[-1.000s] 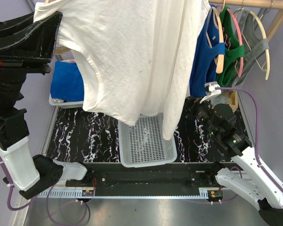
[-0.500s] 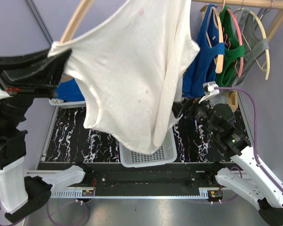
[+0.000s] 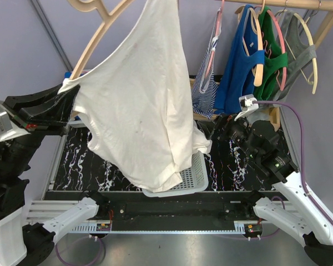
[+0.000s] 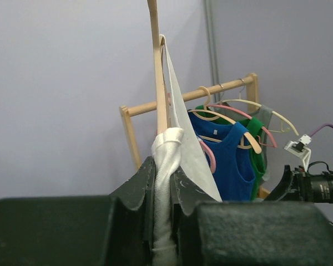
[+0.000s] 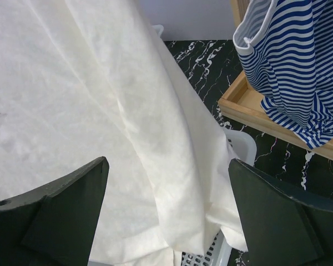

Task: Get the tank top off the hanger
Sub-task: Pick up the hanger from the clothesline, then remove the tank top from the hanger.

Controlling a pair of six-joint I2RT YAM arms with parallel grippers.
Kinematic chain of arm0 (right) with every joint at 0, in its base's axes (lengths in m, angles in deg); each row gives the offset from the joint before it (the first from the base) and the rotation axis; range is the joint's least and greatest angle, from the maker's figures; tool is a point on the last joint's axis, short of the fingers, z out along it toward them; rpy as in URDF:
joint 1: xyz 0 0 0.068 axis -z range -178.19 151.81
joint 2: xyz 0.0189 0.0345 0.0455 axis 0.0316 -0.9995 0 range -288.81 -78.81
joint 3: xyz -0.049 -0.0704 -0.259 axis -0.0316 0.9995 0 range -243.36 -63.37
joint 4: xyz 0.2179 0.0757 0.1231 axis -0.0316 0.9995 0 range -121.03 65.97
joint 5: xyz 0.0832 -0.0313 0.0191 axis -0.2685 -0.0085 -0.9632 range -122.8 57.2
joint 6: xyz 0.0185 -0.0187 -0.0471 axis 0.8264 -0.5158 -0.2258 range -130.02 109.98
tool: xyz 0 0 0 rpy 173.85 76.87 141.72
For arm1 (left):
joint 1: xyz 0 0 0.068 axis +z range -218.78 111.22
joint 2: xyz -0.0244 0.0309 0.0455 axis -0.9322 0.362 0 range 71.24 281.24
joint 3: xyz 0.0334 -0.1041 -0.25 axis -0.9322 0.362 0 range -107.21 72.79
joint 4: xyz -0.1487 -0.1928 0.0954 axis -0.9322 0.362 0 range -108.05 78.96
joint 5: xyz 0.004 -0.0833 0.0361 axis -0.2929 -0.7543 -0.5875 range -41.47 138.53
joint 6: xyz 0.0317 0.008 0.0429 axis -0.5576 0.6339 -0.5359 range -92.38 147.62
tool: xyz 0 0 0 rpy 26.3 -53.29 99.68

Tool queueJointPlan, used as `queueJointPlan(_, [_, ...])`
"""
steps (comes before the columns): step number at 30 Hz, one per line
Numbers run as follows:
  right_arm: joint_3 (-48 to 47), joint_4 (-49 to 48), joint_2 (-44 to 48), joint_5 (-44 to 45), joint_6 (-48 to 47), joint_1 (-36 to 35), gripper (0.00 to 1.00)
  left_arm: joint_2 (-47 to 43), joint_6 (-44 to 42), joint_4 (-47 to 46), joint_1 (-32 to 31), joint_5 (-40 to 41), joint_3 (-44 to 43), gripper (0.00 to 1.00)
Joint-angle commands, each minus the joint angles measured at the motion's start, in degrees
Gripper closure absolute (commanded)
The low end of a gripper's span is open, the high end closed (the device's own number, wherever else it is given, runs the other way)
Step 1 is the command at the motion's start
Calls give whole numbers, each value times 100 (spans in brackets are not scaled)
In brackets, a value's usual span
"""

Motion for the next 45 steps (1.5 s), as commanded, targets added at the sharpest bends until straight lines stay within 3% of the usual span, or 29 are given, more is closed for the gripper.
queueJointPlan(1, [-284,1,-89,-62,32,-44,0,-281,-485,-1121,12,689,-160,100])
queueJointPlan(6, [-267,19,-213,-62,14,-35,0,-281,-583,-1060,12,689,-451,100])
queueJointPlan(25, [-363,-33,-652,-273,102,-44,0,-1143,-557,-946,547,601,120,100])
queueJointPlan(29, [-442,-51,-661,-264,50,-44,0,-1196,-513,-683,697,14,226,100])
queueJointPlan(36, [-828,238,-503,-264,-205,-44,0,-1151,75,-119,1110,-1690,743,100])
queueJointPlan(45, [-1672,520,-143,-343,-425,-44,0,-1116,357,-111,1479,-2668,1499,100])
